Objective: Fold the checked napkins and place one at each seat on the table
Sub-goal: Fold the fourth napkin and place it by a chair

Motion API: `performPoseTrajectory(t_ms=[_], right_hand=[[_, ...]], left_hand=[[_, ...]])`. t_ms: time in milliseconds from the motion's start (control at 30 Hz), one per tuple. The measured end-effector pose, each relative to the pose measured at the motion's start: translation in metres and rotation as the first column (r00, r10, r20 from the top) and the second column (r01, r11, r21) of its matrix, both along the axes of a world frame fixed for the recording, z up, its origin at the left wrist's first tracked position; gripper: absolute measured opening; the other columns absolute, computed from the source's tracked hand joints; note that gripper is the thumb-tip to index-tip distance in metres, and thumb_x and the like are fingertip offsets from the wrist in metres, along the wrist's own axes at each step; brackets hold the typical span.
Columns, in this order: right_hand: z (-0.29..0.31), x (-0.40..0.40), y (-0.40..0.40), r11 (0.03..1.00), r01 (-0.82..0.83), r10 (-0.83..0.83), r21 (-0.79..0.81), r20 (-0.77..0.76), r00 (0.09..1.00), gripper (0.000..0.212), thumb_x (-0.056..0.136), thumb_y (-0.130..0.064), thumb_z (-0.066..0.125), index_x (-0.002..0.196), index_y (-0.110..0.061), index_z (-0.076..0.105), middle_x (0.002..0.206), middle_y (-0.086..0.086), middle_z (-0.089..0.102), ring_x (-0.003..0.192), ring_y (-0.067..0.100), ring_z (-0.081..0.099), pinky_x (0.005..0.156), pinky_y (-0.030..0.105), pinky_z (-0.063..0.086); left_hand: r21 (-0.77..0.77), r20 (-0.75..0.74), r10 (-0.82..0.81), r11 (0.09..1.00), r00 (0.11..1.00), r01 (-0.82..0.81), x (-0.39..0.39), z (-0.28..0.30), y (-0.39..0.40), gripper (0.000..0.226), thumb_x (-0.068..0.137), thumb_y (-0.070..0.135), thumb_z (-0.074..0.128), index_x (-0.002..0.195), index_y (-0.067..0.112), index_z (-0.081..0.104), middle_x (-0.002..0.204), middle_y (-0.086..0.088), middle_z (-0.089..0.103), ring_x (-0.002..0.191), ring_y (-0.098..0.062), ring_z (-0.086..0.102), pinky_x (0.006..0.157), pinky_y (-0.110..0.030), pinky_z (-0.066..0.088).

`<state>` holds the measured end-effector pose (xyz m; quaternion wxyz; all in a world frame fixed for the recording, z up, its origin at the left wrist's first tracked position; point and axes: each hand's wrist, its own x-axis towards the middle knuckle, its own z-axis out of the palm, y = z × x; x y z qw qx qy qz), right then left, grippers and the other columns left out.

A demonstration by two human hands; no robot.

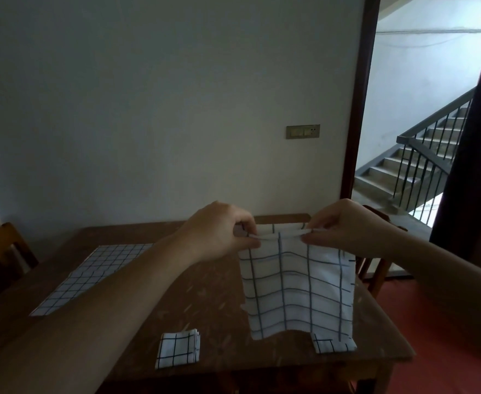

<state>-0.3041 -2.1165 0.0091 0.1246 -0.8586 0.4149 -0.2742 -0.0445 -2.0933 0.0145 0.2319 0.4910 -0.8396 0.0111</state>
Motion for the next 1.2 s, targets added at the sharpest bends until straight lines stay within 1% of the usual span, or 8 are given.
performPoseTrajectory(t_ms=[167, 367, 467, 567, 800, 967, 1033, 1200], right_hand=[[0.000, -0.006, 0.001, 1.000, -0.001, 0.001, -0.017, 0.016, 1.000, 0.010, 0.081, -0.038, 0.072, 0.072, -0.034, 0.071, 0.061, -0.024, 0.064, 0.055, -0.004, 0.058, 0.055, 0.007, 0.042], [0.000, -0.009, 0.007, 0.998, -0.067, 0.067, -0.009, 0.039, 0.997, 0.012, 0.085, -0.036, 0.067, 0.073, -0.036, 0.069, 0.062, -0.027, 0.064, 0.060, -0.006, 0.060, 0.057, 0.008, 0.043], [0.000, -0.012, 0.007, 0.997, -0.079, 0.076, 0.015, 0.115, 0.990, 0.036, 0.081, -0.060, 0.058, 0.078, -0.029, 0.074, 0.073, -0.003, 0.071, 0.066, 0.012, 0.066, 0.062, 0.030, 0.054], [0.001, -0.015, 0.009, 0.993, -0.115, 0.112, 0.016, 0.142, 0.984, 0.059, 0.077, -0.075, 0.051, 0.080, -0.021, 0.074, 0.074, 0.014, 0.068, 0.068, 0.032, 0.065, 0.067, 0.052, 0.055], [0.002, -0.011, 0.014, 0.996, -0.026, 0.054, -0.091, 0.315, 0.948, 0.021, 0.067, -0.045, 0.071, 0.077, -0.027, 0.077, 0.076, -0.004, 0.074, 0.068, 0.017, 0.070, 0.067, 0.039, 0.059], [0.003, -0.013, 0.016, 0.997, 0.033, -0.003, -0.066, 0.408, 0.913, 0.028, 0.067, -0.032, 0.081, 0.086, -0.038, 0.061, 0.077, -0.013, 0.069, 0.062, 0.027, 0.063, 0.052, 0.025, 0.054], [0.005, -0.014, 0.017, 0.997, 0.024, 0.005, -0.069, 0.390, 0.921, 0.031, 0.071, -0.028, 0.080, 0.091, -0.041, 0.059, 0.082, -0.015, 0.067, 0.064, 0.030, 0.062, 0.053, 0.031, 0.055], [0.005, -0.021, 0.019, 0.991, -0.023, 0.065, -0.130, 0.329, 0.942, 0.021, 0.072, -0.054, 0.064, 0.079, -0.036, 0.068, 0.078, -0.006, 0.069, 0.064, 0.023, 0.065, 0.058, 0.044, 0.055]], left_hand=[[0.030, 0.071, 0.073, 0.997, 0.995, -0.076, 0.006, 0.002, -0.001, 0.024, 0.078, 0.050, 0.074, 0.087, 0.027, 0.073, 0.076, 0.016, 0.060, 0.072, -0.002, 0.058, 0.070, -0.027, 0.051], [0.145, 0.002, 0.048, 0.988, 0.999, -0.048, 0.015, 0.007, 0.003, 0.016, 0.075, 0.038, 0.080, 0.080, 0.026, 0.073, 0.072, 0.015, 0.064, 0.064, 0.004, 0.058, 0.059, -0.010, 0.041], [0.205, -0.090, 0.059, 0.978, 0.994, -0.039, 0.019, 0.010, 0.004, 0.015, 0.073, 0.034, 0.084, 0.080, 0.023, 0.075, 0.070, 0.012, 0.067, 0.062, 0.006, 0.060, 0.055, -0.008, 0.043], [0.250, -0.231, 0.069, 0.968, 0.970, -0.010, 0.021, 0.013, 0.006, 0.016, 0.070, 0.033, 0.085, 0.077, 0.021, 0.077, 0.069, 0.003, 0.072, 0.064, -0.006, 0.066, 0.061, -0.019, 0.051], [0.209, -0.434, 0.042, 0.976, 0.900, 0.056, 0.019, 0.013, 0.007, 0.034, 0.056, 0.050, 0.082, 0.070, 0.020, 0.078, 0.076, -0.008, 0.075, 0.079, -0.035, 0.070, 0.072, -0.046, 0.057], [0.207, -0.471, 0.018, 0.974, 0.882, 0.090, 0.017, 0.013, 0.008, 0.013, 0.070, 0.026, 0.084, 0.075, 0.016, 0.078, 0.070, -0.003, 0.074, 0.063, -0.011, 0.064, 0.065, -0.029, 0.051], [0.192, -0.464, 0.006, 0.977, 0.886, 0.094, 0.016, 0.014, 0.009, 0.010, 0.071, 0.024, 0.084, 0.074, 0.016, 0.078, 0.070, -0.003, 0.074, 0.063, -0.011, 0.064, 0.064, -0.027, 0.051], [0.144, -0.499, -0.005, 0.986, 0.866, 0.088, 0.013, 0.017, 0.011, 0.006, 0.074, 0.022, 0.082, 0.075, 0.018, 0.078, 0.071, -0.001, 0.075, 0.065, -0.010, 0.067, 0.066, -0.025, 0.052]])
